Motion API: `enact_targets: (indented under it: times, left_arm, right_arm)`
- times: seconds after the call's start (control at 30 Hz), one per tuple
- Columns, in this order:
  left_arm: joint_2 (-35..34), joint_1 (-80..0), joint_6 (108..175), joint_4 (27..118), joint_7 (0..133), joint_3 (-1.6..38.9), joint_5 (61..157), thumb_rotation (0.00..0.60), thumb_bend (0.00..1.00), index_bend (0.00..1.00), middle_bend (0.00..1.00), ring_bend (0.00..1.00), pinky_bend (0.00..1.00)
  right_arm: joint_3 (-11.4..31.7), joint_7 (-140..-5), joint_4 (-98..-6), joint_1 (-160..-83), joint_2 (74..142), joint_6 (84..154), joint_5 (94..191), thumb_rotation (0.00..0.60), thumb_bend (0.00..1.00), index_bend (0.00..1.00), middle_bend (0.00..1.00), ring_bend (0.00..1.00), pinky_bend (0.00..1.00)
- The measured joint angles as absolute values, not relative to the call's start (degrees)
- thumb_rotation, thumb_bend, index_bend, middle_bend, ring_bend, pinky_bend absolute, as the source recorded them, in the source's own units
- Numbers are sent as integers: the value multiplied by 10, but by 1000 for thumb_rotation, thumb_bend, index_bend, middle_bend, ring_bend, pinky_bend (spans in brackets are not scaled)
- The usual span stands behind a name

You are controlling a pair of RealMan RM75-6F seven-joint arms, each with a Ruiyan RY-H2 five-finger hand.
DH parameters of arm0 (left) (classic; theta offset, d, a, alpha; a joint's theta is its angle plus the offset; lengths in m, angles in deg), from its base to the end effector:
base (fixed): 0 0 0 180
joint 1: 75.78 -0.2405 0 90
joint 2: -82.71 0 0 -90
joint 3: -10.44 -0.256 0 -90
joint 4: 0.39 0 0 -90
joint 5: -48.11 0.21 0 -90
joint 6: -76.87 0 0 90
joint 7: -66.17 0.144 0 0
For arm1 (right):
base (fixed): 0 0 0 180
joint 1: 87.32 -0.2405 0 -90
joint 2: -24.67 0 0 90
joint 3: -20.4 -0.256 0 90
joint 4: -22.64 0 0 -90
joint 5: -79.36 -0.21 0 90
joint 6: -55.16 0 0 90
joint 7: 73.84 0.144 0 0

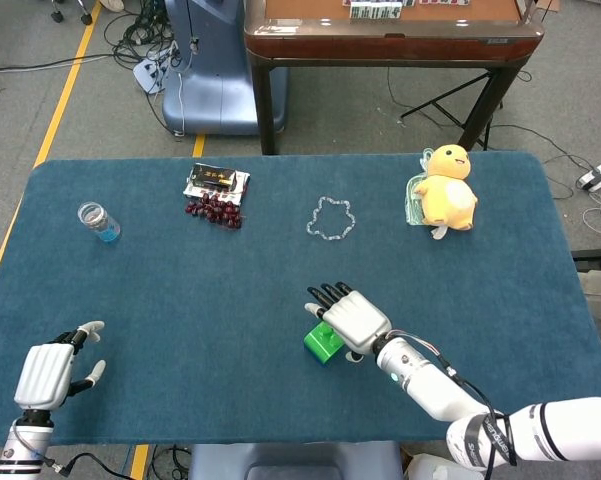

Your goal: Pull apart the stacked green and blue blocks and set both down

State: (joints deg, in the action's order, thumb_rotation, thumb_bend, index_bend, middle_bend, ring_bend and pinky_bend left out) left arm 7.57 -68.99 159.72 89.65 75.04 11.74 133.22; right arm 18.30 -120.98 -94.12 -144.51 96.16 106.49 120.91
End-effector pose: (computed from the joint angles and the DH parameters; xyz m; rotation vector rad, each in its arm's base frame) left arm -0.2970 0.1839 0.0921 -1.4479 -0.9376 -0.8815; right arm -0.0808 -0.2835 0.0156 2.2793 -0.7536 0.5835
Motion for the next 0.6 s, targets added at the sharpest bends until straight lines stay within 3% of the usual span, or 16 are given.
enact_targets:
  times: [0.6]
  left_arm:
    - [72, -691, 1595, 890, 744, 115, 1331, 600, 315, 327, 399, 430, 608]
  right_arm:
    - [219, -1238, -890, -1511, 1018, 1065, 1130, 600, 0, 132, 0, 0, 90]
